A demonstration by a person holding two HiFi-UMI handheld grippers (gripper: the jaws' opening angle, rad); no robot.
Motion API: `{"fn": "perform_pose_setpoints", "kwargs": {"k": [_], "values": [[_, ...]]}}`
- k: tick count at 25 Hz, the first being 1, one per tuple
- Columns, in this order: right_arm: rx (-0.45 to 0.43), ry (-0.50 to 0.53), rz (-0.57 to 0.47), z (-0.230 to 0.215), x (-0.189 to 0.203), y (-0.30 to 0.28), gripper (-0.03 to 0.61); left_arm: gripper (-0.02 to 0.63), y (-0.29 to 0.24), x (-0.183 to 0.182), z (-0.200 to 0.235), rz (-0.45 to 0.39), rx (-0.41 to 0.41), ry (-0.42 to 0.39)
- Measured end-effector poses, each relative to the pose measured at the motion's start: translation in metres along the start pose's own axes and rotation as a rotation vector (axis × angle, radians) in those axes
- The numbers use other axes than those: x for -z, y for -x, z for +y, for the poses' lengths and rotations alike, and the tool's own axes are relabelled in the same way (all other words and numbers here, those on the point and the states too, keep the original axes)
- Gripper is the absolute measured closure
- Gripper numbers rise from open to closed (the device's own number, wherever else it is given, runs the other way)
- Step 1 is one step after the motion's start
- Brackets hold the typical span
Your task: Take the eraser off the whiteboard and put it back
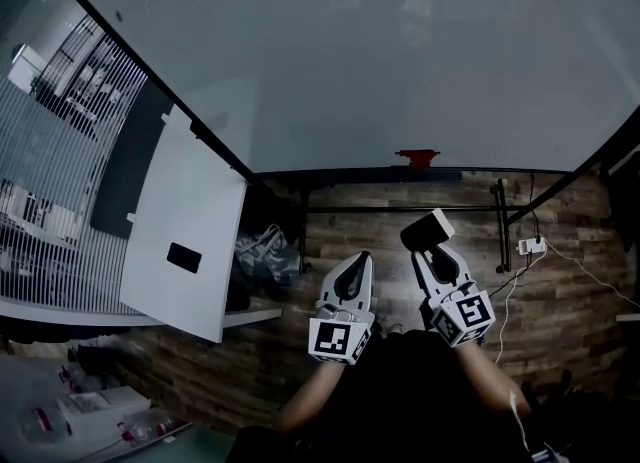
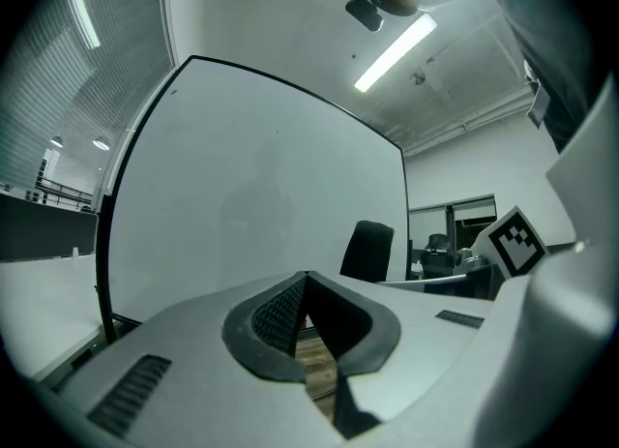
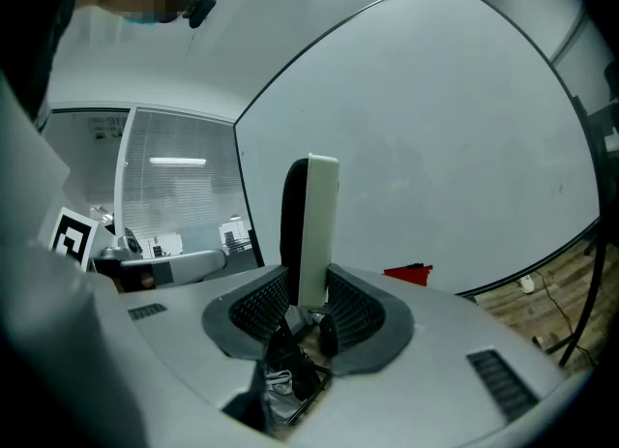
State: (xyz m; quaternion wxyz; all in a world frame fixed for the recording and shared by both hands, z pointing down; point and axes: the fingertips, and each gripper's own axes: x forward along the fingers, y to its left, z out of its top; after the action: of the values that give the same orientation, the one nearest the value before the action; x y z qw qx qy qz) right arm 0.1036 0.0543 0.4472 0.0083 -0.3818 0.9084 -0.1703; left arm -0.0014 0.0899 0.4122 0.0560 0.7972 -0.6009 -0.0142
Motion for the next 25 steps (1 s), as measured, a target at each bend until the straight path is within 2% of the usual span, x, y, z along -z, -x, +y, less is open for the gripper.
{"fn": "perform_pose_setpoints", "kwargs": {"k": [9,17,25], "values": [[0.011,-0.053,-0.016,0.015,-0.006,-0.046,0.446,0.606,-0.017,-0.002,0.046,0.020,0.032,0.032],[0.092,-0.075,0.023,0.021,-0.001,-0.082,0.446,0.606,-0.027,-0.003,0.083,0.040,0.091,0.055],[0.120,-0.162,-0.017,0.035,0.004,-0.101,0.446,0.606,-0.026,0.002,0.107,0.041,0.133,0.071]]}}
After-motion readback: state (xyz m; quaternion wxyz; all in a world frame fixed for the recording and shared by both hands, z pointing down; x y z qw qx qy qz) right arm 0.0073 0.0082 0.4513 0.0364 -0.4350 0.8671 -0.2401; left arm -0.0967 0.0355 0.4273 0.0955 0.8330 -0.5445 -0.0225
